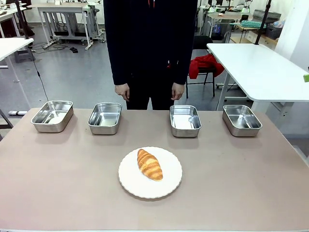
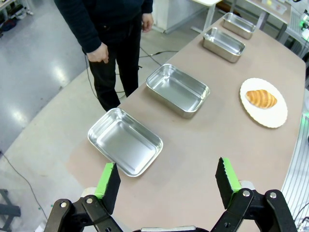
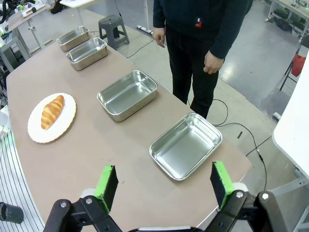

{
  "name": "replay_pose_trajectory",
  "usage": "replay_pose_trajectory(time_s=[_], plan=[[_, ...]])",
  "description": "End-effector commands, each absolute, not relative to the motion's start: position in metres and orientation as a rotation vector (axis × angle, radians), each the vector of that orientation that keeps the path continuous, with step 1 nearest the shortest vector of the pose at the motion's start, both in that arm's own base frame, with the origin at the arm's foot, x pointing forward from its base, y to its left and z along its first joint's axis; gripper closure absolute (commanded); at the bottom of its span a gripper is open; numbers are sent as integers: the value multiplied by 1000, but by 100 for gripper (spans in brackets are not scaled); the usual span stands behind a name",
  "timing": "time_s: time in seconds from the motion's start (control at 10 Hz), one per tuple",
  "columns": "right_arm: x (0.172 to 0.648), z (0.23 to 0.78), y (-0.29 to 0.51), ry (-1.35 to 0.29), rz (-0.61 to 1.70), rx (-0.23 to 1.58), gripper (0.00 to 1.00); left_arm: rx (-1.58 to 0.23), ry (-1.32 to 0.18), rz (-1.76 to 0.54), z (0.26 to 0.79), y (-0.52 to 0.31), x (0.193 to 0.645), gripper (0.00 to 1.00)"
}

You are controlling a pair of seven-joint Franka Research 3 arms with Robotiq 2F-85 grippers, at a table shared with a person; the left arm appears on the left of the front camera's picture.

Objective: Place the bread in the container.
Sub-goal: Place the Butter Roll into the Airtight Container indicated by the human.

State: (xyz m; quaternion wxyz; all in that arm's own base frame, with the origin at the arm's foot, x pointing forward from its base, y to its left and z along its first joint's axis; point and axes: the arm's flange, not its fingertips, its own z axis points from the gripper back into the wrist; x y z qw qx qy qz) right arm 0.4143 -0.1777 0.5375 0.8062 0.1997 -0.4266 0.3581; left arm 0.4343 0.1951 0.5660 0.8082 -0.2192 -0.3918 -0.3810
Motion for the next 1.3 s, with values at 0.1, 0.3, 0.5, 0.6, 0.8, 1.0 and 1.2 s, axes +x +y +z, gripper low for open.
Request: replay_pose_trajectory(time_s=[0.1,0.3,0.5,0.6,0.8,1.0,1.2], plan=[[414,539,-177,-917,767,428,0,-472,-858,-825,566,195,434,0],[414,539,-177,-917,767,428,0,-472,-858,-825,566,195,434,0],[414,539,-177,-917,767,428,0,-472,-858,-825,566,195,434,0],[414,539,-177,-917,767,428,0,-472,-858,-825,566,195,434,0],[414,539,-177,-917,767,428,0,-472,-858,-825,566,195,434,0],[414,539,-177,-917,767,428,0,-472,-858,-825,566,195,434,0],[414,539,-177,-917,767,428,0,-472,-858,-825,566,195,434,0]])
